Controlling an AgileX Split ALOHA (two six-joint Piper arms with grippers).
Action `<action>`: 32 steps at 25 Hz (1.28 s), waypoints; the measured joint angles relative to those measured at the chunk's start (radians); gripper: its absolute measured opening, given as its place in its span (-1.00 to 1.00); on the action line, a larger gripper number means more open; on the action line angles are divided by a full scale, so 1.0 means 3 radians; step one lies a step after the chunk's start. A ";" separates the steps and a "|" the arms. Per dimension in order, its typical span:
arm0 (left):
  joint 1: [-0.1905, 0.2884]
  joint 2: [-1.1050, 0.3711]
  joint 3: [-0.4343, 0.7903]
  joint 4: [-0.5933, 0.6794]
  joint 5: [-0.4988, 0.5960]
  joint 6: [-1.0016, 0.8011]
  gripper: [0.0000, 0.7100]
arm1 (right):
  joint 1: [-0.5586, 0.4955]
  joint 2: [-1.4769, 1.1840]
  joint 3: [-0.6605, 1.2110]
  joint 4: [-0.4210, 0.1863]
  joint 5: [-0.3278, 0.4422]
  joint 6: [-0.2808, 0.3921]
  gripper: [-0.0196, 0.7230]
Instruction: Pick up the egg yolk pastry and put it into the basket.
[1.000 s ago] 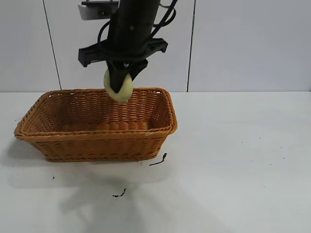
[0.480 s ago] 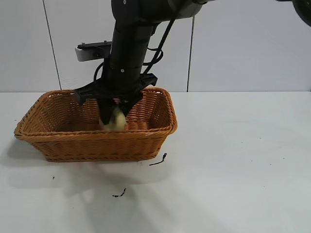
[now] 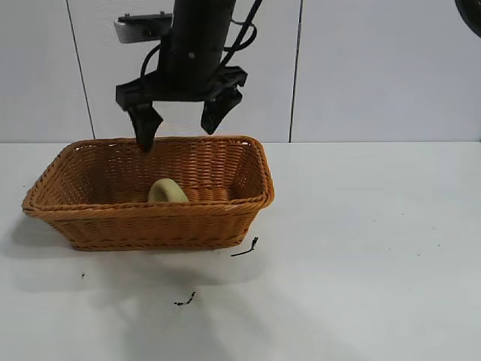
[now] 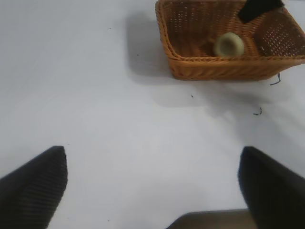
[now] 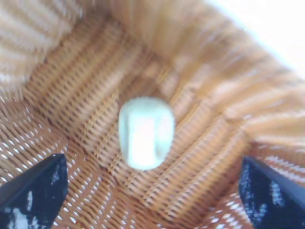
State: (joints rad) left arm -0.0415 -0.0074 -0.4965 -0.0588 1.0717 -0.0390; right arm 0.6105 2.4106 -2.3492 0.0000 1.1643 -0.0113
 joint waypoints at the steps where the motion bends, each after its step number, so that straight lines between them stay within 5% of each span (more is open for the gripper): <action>1: 0.0000 0.0000 0.0000 0.0000 0.0000 0.0000 0.96 | -0.0071 -0.0005 -0.0021 0.0000 0.0029 0.0000 0.88; 17: 0.0000 0.0000 0.0000 0.0000 0.0000 0.0000 0.96 | -0.1834 -0.0022 -0.0033 0.0032 0.0145 -0.0014 0.88; 25: 0.0000 0.0000 0.0000 0.0000 0.0000 0.0000 0.96 | -0.2164 -0.0287 0.0125 0.0050 0.0154 -0.0014 0.88; 32: 0.0000 0.0000 0.0000 0.0000 0.0000 0.0000 0.96 | -0.2167 -0.1066 0.1266 0.0063 0.0151 -0.0074 0.88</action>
State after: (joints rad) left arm -0.0415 -0.0074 -0.4965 -0.0588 1.0717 -0.0390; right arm -0.0395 2.0908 -1.9693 0.0189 1.2095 -0.0334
